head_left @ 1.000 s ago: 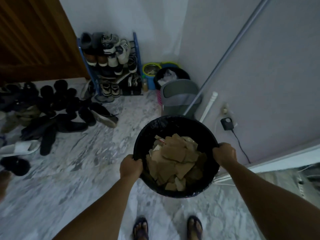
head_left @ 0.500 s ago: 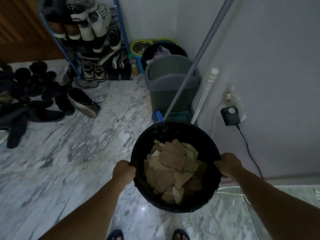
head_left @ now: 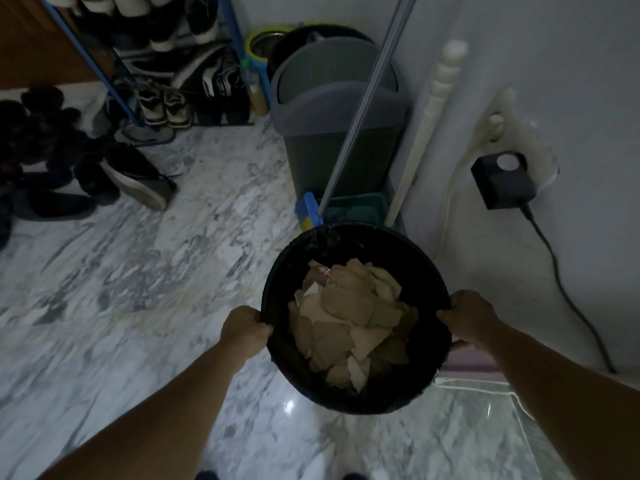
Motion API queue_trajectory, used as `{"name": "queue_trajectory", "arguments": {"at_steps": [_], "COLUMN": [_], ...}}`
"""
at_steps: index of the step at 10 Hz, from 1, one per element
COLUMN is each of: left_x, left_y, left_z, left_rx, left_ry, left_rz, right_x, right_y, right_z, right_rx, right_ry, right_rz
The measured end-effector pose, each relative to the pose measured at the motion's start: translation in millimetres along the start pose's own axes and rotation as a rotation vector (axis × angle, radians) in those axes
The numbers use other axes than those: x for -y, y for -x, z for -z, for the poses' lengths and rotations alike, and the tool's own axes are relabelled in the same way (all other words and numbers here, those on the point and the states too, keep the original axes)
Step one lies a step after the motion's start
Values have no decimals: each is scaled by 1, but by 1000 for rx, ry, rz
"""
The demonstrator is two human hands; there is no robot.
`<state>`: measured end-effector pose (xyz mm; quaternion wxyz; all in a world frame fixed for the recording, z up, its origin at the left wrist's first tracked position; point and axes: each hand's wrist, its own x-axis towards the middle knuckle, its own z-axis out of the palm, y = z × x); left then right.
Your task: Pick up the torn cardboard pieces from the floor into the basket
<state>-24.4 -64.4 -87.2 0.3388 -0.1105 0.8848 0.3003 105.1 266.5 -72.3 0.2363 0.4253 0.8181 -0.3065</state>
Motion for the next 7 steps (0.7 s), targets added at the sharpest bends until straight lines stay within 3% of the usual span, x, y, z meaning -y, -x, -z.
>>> {"name": "queue_trajectory", "arguments": {"at_steps": [3,5,7], "left_x": [6,11,-11], "left_y": [-16,-16,10], "left_z": [-22,-31,-21], "left_rx": [-82,-64,-3], "left_ry": [-36,86,11], "left_rz": [-52,-25,36], "right_x": [-9,-12,-2], "right_y": [-25,-30,-15], "right_z": [-15,-13,0], "right_rx": [-75,-112,-11], "right_ry": [-27,34,-49], "right_rz": [54,55,5]}}
